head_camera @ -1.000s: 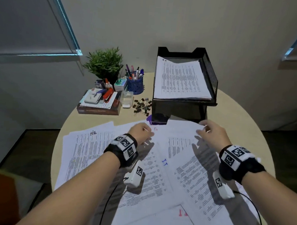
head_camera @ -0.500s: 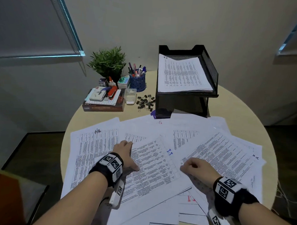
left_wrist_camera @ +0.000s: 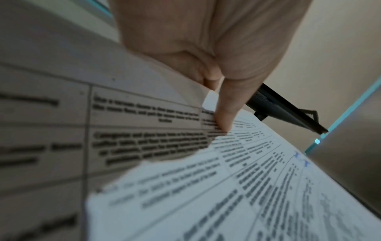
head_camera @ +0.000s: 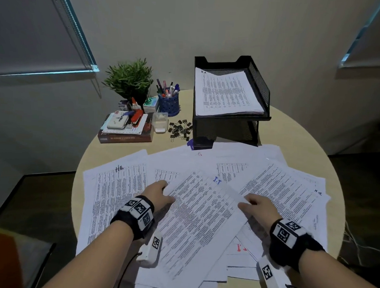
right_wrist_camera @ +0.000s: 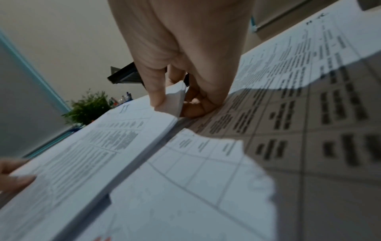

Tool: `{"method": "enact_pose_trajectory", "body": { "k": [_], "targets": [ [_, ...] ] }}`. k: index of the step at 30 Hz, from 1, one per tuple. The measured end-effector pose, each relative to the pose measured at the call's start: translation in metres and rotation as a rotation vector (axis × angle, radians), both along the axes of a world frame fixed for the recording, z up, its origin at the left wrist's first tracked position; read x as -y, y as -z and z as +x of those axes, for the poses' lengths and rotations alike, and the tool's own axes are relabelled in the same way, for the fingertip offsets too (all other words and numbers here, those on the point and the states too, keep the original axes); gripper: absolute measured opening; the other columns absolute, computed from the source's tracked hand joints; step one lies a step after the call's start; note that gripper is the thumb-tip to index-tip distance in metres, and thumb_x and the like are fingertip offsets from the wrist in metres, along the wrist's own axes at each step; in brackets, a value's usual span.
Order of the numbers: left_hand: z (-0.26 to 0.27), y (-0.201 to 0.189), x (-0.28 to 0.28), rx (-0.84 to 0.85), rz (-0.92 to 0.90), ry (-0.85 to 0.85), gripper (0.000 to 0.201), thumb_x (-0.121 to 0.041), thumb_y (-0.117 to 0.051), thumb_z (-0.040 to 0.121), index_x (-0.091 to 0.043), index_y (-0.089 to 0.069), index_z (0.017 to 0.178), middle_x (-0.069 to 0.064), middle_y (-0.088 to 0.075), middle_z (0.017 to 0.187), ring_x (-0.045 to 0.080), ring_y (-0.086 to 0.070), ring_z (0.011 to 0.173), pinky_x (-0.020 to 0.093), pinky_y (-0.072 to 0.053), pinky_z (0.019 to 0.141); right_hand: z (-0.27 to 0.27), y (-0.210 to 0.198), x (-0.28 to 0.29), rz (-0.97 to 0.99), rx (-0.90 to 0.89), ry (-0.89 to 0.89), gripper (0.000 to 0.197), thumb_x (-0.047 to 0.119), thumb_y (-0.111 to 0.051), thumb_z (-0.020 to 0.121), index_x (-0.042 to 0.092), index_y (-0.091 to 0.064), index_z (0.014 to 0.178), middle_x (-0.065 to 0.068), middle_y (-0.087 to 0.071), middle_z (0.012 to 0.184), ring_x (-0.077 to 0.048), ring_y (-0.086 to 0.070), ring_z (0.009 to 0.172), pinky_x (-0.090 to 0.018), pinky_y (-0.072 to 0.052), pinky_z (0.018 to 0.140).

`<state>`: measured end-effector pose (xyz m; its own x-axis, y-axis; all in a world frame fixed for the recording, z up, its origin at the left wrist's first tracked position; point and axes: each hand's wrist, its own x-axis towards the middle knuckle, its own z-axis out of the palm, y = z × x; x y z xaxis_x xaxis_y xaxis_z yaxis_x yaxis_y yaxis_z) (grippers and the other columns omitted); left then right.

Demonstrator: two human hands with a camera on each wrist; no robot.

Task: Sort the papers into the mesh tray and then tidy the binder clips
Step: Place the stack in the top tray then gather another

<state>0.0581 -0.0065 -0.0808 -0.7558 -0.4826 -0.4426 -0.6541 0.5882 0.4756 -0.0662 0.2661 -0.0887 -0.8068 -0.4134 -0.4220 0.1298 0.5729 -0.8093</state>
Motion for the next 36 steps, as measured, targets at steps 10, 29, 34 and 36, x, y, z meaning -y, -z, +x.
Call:
{"method": "enact_pose_trajectory", "body": {
  "k": [10, 29, 34, 36],
  "targets": [
    [0.009, 0.023, -0.030, -0.213, 0.381, -0.341, 0.028, -0.005, -0.055, 0.090, -0.020, -0.040, 0.071, 0.006, -0.050, 0.077, 0.018, -0.047, 0.067, 0.023, -0.037, 0.064, -0.011, 0.011, -0.001, 0.156, -0.076, -0.092, 0.018, 0.023, -0.068, 0.084, 0.017, -0.051, 0.086, -0.003, -0.048, 0.074, -0.020, -0.047, 0.066, -0.029, -0.036, 0.060],
    [-0.022, 0.013, -0.068, -0.289, 0.391, -0.428, 0.011, -0.002, -0.057, 0.088, -0.008, -0.057, 0.098, 0.011, -0.062, 0.096, 0.025, -0.060, 0.086, 0.023, -0.045, 0.066, -0.100, 0.000, -0.092, 0.777, -0.195, 0.096, 0.108, 0.064, -0.076, 0.058, 0.012, -0.030, 0.141, -0.017, -0.041, 0.136, -0.036, -0.035, 0.128, -0.049, -0.036, 0.103],
    [-0.033, 0.011, -0.087, -0.342, 0.440, -0.449, 0.010, 0.001, -0.059, 0.086, -0.008, -0.056, 0.085, 0.010, -0.062, 0.085, 0.025, -0.059, 0.082, 0.025, -0.045, 0.064, -0.117, -0.011, -0.103, 0.634, -0.193, 0.038, 0.038, 0.024, -0.066, 0.080, 0.011, -0.056, 0.115, -0.017, -0.060, 0.117, -0.035, -0.052, 0.106, -0.037, -0.045, 0.086],
    [-0.037, 0.009, -0.094, -0.353, 0.453, -0.445, 0.014, 0.005, -0.060, 0.084, -0.007, -0.054, 0.081, 0.009, -0.058, 0.078, 0.023, -0.056, 0.072, 0.022, -0.043, 0.056, -0.120, -0.014, -0.104, 0.399, -0.243, 0.032, 0.011, 0.005, -0.054, 0.086, 0.005, -0.060, 0.095, -0.020, -0.065, 0.102, -0.036, -0.057, 0.093, -0.032, -0.040, 0.072]
  ]
}}
